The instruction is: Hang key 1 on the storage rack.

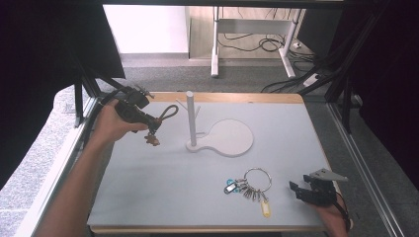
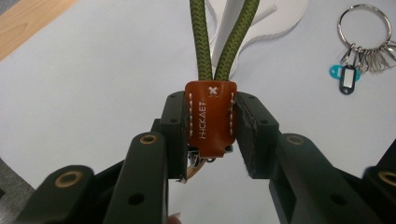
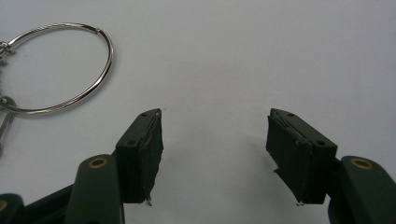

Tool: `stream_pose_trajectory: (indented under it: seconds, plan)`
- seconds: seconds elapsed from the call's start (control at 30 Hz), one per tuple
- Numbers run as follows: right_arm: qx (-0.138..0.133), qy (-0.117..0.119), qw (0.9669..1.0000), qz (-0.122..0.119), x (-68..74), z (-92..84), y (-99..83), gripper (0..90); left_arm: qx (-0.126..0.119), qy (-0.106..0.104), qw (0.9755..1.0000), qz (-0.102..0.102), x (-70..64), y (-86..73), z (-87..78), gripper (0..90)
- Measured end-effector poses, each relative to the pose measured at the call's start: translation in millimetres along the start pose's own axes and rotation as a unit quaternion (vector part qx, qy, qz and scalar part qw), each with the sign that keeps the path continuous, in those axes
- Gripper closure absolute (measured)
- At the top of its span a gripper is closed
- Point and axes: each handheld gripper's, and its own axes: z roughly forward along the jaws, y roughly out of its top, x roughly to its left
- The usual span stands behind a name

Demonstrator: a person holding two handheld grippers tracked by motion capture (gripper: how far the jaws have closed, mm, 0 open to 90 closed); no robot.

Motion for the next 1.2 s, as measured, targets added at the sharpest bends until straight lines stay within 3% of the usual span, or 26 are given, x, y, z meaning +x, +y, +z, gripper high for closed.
stream_pose_trajectory:
  seconds: [0.73,1.2]
  plan:
    - [-0.001,-0.002,1.0000,-0.004,0.4,-0.4,0.2,36.6,-0.021,-0.004,0.9996,-0.020,14.0,16.6,-2.6,66.6]
    - [-0.001,-0.002,1.0000,-0.006,0.5,-0.4,0.3,36.7,-0.007,-0.010,0.9997,-0.021,14.0,26.5,18.6,66.5]
